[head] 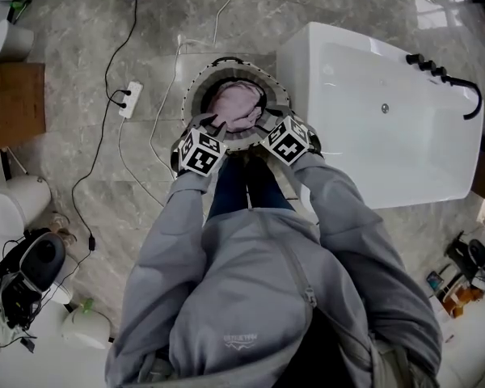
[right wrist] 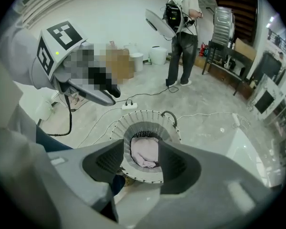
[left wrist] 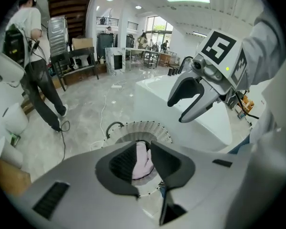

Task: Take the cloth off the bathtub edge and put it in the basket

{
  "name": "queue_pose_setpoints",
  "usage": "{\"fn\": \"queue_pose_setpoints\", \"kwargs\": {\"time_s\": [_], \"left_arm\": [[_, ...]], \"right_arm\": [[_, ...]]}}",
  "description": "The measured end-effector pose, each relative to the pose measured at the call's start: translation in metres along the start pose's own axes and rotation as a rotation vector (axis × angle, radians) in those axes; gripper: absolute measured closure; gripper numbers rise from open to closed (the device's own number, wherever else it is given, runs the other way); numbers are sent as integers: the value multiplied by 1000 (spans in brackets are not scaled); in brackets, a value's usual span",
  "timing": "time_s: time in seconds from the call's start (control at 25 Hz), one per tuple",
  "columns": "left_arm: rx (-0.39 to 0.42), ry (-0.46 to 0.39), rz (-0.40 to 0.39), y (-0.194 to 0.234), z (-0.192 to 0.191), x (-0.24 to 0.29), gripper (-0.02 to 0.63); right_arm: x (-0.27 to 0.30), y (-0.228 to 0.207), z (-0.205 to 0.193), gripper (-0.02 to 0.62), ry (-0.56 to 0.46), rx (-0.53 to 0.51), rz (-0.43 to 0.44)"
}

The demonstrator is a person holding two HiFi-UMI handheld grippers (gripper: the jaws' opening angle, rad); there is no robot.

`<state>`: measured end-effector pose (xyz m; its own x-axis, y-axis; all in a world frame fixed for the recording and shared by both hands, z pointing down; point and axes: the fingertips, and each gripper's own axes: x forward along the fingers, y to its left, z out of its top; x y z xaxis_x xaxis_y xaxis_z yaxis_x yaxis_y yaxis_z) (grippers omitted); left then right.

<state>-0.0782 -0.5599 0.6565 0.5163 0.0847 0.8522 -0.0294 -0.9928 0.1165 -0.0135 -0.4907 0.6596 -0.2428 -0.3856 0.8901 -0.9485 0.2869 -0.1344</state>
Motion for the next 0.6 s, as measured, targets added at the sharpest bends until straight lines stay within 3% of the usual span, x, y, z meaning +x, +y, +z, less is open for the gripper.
{"fn": "queue_pose_setpoints", "kwargs": {"time_s": [0.08, 0.32, 0.6], "left_arm": [[5, -43, 30, 2, 12, -12, 536], [46, -157, 92, -2, 46, -51, 586], [102, -316, 178, -12, 99, -113, 601]], "right_arm": [[-12, 1, 8, 394, -36, -10, -22], [-58, 5, 43, 588, -161, -51, -106], [-136, 8, 89, 591, -365, -93, -239]]}}
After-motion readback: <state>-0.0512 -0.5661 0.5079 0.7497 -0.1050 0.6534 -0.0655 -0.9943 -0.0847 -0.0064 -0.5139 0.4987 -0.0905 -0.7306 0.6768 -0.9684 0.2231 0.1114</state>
